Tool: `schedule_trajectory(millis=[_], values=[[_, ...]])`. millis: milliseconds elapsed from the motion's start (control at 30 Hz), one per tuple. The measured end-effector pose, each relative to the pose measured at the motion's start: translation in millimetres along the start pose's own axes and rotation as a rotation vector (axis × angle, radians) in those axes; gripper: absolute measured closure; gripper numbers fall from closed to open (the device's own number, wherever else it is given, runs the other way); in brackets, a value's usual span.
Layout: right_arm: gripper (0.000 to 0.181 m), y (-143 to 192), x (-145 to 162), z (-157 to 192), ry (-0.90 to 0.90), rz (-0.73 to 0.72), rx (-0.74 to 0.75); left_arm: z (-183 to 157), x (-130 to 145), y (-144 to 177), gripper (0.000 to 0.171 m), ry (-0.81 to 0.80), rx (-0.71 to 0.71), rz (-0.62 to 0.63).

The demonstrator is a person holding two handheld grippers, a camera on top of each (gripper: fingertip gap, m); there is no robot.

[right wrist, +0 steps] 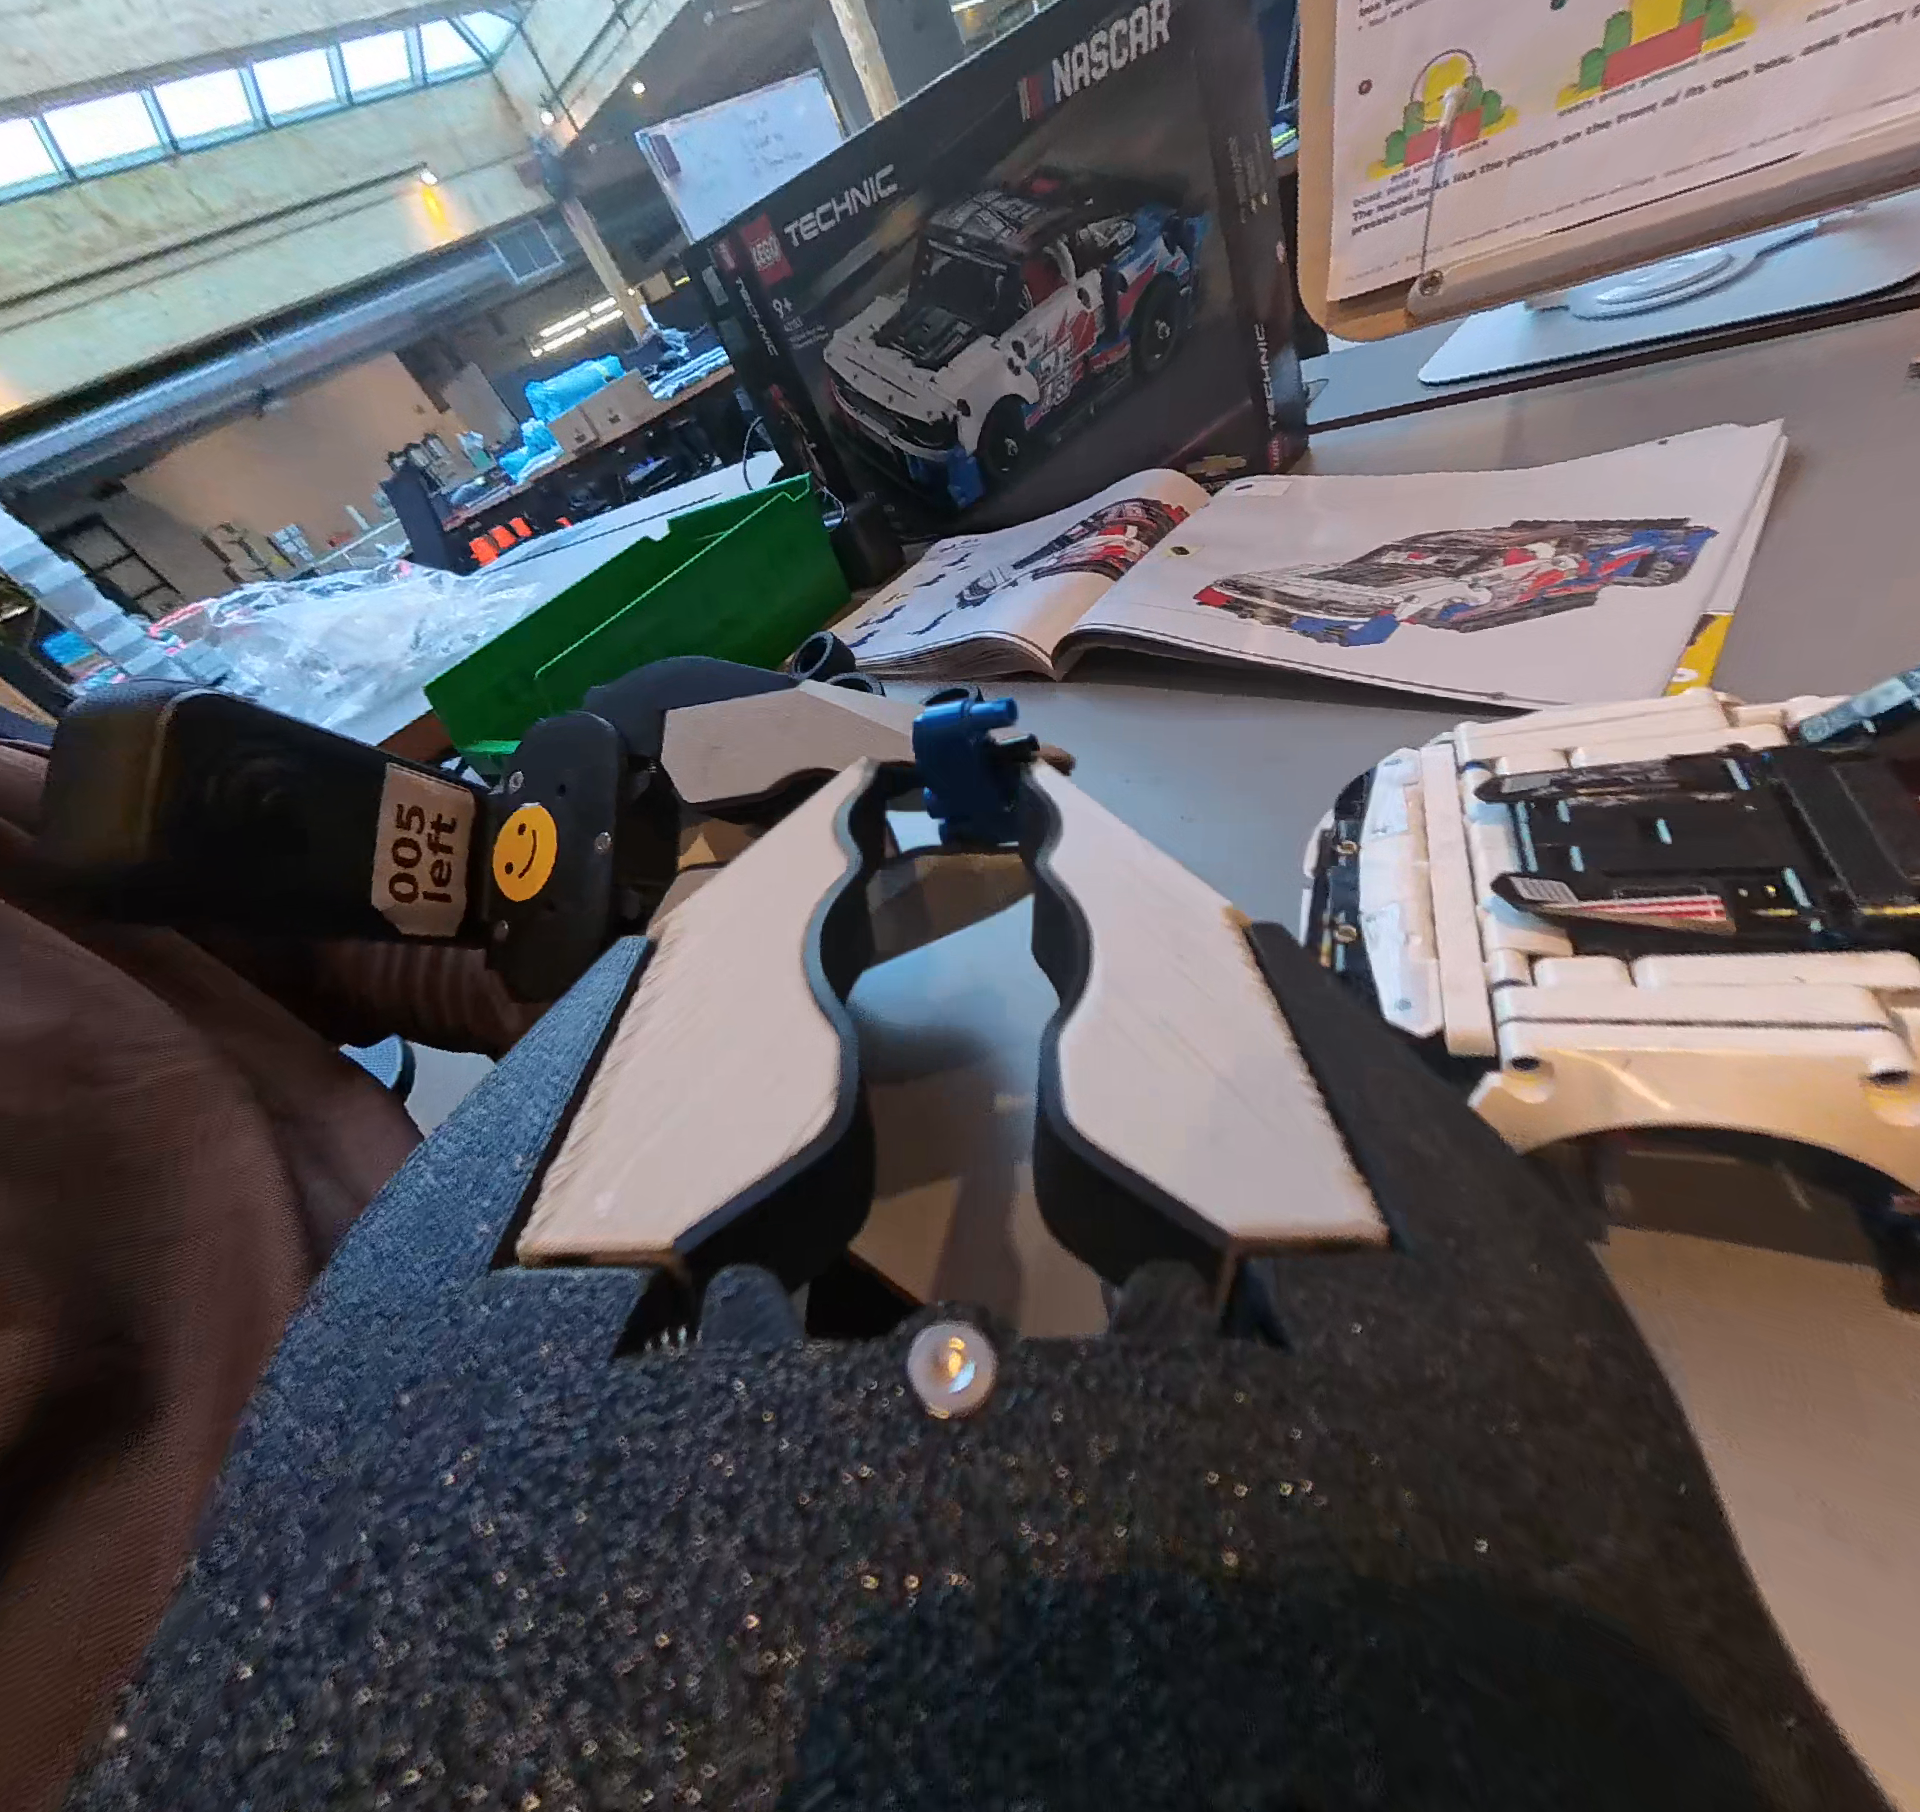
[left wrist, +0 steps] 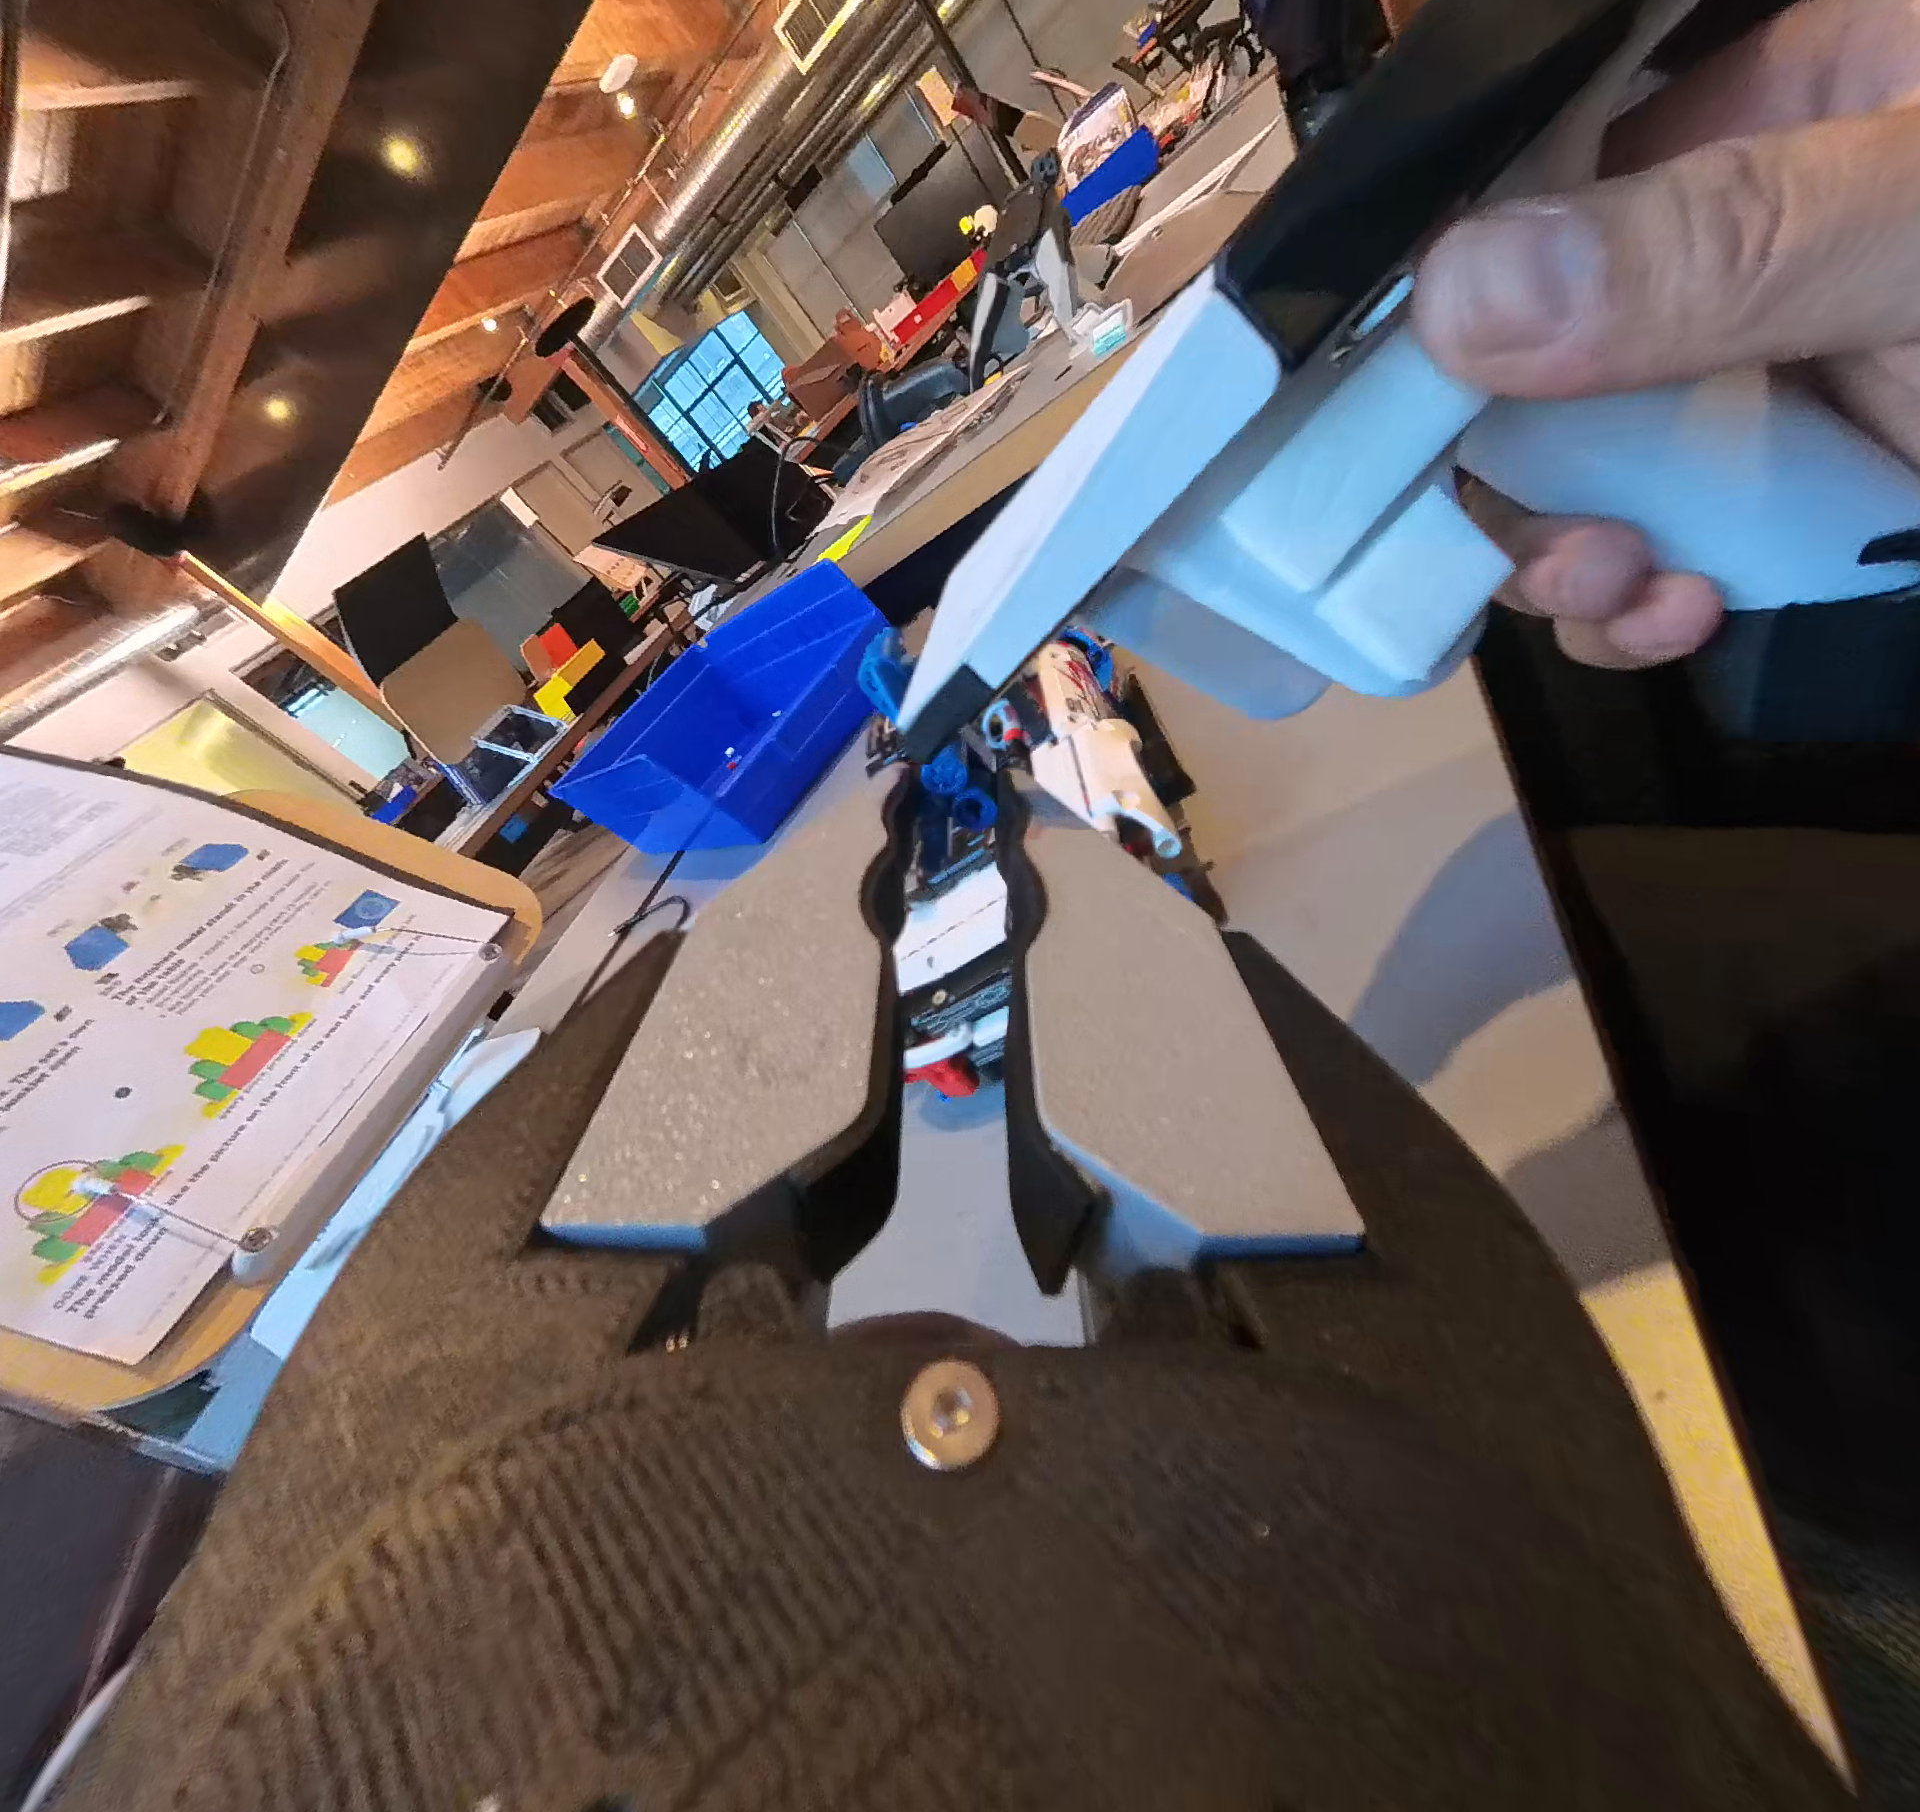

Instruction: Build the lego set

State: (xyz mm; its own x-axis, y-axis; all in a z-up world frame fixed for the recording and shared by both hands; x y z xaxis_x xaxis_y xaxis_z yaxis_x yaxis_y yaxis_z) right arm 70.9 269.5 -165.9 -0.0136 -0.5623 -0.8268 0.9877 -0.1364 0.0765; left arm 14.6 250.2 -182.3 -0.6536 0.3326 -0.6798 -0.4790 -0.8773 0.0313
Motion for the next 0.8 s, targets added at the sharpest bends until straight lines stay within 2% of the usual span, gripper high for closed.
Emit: schedule_trajectory(millis=[67,267,333,433,600,800], values=[[0.164,-2.5,-1.4,-0.9,0.026,-0.002,0.021,1.8,1.4,0.4,0.161,0.026,0.013,-0.014],[0.165,-4.4,-5.5,-3.0,0.086,0.026,0.107,1.5,12.0,-3.5,0.161,0.166,0.089,0.004],[0.165,-0.4,-8.0,-6.3,0.085,0.01,0.128,-0.6,17.9,-6.4,0.155,0.215,0.128,0.024],[0.165,7.9,-8.1,-17.5,0.064,0.003,0.165,-2.0,25.0,-8.8,0.149,0.261,0.169,0.042],[0.165,27.3,-1.5,-44.5,0.057,0.038,0.234,0.2,37.2,-8.0,0.148,0.305,0.214,0.058],[0.165,42.7,12.7,-64.8,0.089,0.096,0.319,18.2,54.9,-9.7,0.149,0.364,0.177,0.086]])
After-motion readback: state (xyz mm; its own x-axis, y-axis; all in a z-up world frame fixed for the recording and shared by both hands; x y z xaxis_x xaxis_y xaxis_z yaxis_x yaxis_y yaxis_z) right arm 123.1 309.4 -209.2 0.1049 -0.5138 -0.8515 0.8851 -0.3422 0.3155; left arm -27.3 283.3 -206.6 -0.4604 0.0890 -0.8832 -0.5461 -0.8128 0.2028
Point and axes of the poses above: each gripper's, where its closed fingertips meet, y back along the fingers, x out of its underside, z = x × y across the jaws, the point moved 5 cm from there along y, back along the fingers, and after that the axes turned 10 degrees about -y, right-handed, at the moved point
